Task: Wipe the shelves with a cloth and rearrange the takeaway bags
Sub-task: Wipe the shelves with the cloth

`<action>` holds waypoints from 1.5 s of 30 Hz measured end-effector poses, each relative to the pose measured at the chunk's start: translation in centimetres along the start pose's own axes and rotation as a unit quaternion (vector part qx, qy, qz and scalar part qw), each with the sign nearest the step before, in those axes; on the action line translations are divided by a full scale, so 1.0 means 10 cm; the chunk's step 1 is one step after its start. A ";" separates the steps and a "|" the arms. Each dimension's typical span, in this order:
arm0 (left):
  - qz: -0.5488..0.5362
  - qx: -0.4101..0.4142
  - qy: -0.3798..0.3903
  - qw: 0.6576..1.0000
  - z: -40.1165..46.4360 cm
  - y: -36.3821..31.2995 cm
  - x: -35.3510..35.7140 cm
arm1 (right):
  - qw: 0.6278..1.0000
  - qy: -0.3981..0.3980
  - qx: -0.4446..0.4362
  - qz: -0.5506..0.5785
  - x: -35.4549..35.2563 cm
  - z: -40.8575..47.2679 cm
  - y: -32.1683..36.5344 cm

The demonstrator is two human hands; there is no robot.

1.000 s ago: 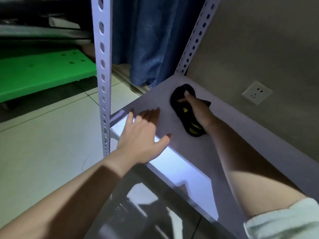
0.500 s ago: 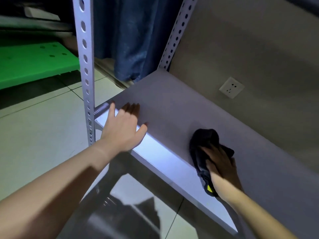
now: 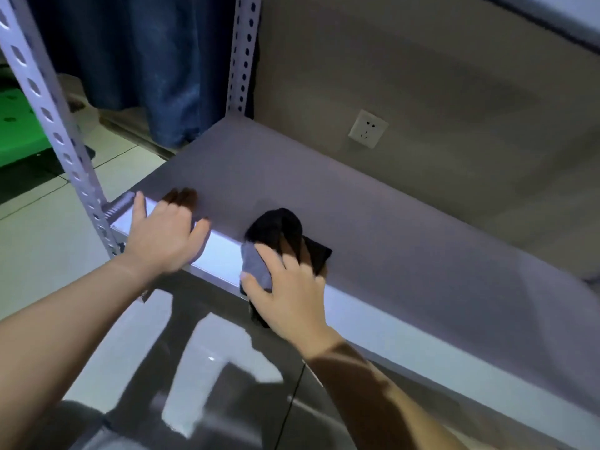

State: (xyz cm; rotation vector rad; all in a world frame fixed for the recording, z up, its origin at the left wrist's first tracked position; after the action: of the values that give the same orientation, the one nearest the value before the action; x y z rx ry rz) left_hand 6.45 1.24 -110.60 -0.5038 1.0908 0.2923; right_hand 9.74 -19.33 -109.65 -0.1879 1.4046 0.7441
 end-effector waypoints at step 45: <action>0.065 0.012 -0.001 0.998 -0.51 0.36 -0.10 | 0.999 0.037 -0.017 0.013 0.60 1.94 0.23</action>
State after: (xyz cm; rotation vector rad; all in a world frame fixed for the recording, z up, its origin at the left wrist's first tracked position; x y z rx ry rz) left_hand 0.37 1.64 -112.44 -0.4117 1.1266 0.3928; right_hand 24.30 -5.00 -110.83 -0.2257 1.4671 0.7883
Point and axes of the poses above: each hand's wrist, its own z-axis towards the middle knuckle, its own x-axis out of the palm, y = z × x, the point moved 6 cm from there along z, towards the middle knuckle, and after that the axes turned 13 degrees about -y, right-handed, at the moved point
